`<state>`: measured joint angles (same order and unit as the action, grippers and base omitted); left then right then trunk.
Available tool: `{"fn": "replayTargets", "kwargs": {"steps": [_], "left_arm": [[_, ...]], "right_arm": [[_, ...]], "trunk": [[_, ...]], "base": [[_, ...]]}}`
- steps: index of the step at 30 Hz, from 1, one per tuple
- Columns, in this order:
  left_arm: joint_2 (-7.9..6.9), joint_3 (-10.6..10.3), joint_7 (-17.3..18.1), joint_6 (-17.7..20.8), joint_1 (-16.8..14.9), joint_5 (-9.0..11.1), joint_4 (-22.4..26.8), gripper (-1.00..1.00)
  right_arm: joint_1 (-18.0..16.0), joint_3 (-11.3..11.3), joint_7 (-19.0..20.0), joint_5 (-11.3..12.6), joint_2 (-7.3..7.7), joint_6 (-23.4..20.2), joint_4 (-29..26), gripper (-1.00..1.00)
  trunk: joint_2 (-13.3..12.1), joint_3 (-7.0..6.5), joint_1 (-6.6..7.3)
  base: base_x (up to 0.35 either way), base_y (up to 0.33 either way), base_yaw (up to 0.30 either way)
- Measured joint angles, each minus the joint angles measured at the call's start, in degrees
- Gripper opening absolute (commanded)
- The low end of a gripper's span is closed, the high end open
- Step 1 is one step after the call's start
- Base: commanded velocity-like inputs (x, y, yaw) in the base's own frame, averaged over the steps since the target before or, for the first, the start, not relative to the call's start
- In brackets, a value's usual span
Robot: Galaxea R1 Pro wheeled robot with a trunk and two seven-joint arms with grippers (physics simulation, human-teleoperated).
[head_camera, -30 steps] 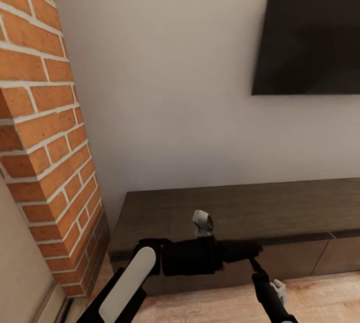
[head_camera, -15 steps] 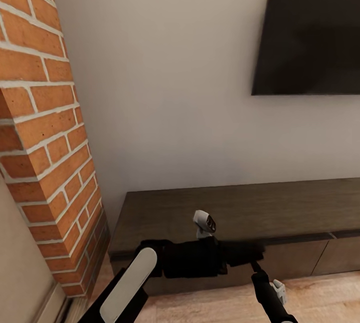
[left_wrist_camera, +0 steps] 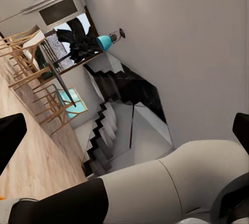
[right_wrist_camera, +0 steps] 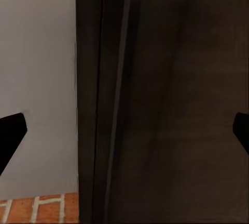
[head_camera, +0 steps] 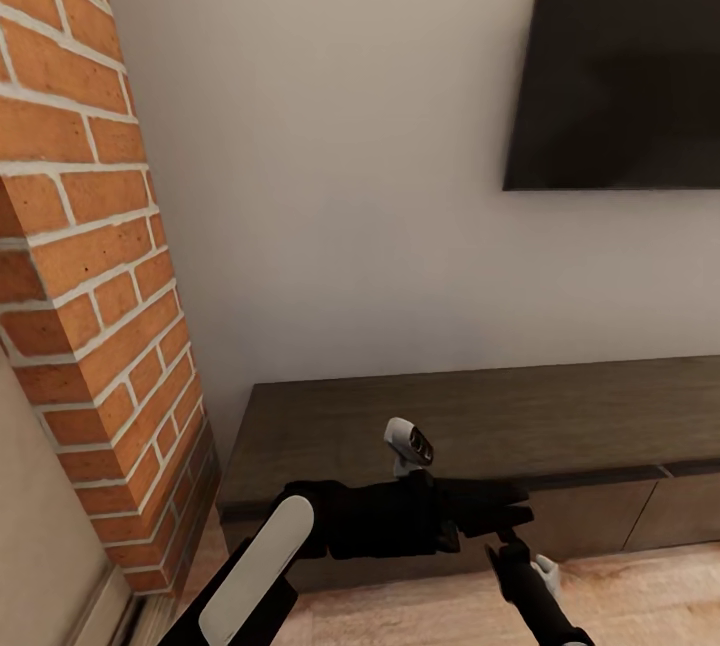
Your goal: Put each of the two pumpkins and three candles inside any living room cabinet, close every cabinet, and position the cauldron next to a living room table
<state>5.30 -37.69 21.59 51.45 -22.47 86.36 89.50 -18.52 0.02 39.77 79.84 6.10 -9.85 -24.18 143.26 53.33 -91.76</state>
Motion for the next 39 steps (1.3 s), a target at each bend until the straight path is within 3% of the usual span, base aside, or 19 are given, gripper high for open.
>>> {"fn": "replayTargets", "kwargs": {"steps": [13, 21, 34, 39], "left_arm": [[0.00, -0.1, 0.0, 0.0, 0.0, 0.2, 0.0, 1.00], [-0.03, -0.3, 0.0, 0.0, 0.0, 0.2, 0.0, 1.00], [0.01, -0.3, 0.0, 0.0, 0.0, 0.2, 0.1, 1.00], [-0.01, -0.3, 0.0, 0.0, 0.0, 0.2, 0.1, 1.00]], "right_arm": [[0.0, -0.5, 3.7, 0.3, 0.14, -4.6, 0.1, 1.00], [0.0, -0.6, 9.3, 0.3, 0.14, -5.4, 0.2, 1.00], [0.0, -0.6, 9.6, 0.3, 0.14, -5.0, 0.4, 1.00], [0.0, -0.6, 9.4, 2.3, 0.14, -4.8, 0.4, 1.00]], "trunk": [[0.0, 0.00, 0.00], [0.0, 0.00, 0.00], [0.0, 0.00, 0.01], [0.0, 0.00, 0.00]], "base": [[0.000, 0.000, 0.000], [0.000, 0.000, 0.000], [0.039, -0.023, 0.000], [0.036, -0.034, 0.000]]}}
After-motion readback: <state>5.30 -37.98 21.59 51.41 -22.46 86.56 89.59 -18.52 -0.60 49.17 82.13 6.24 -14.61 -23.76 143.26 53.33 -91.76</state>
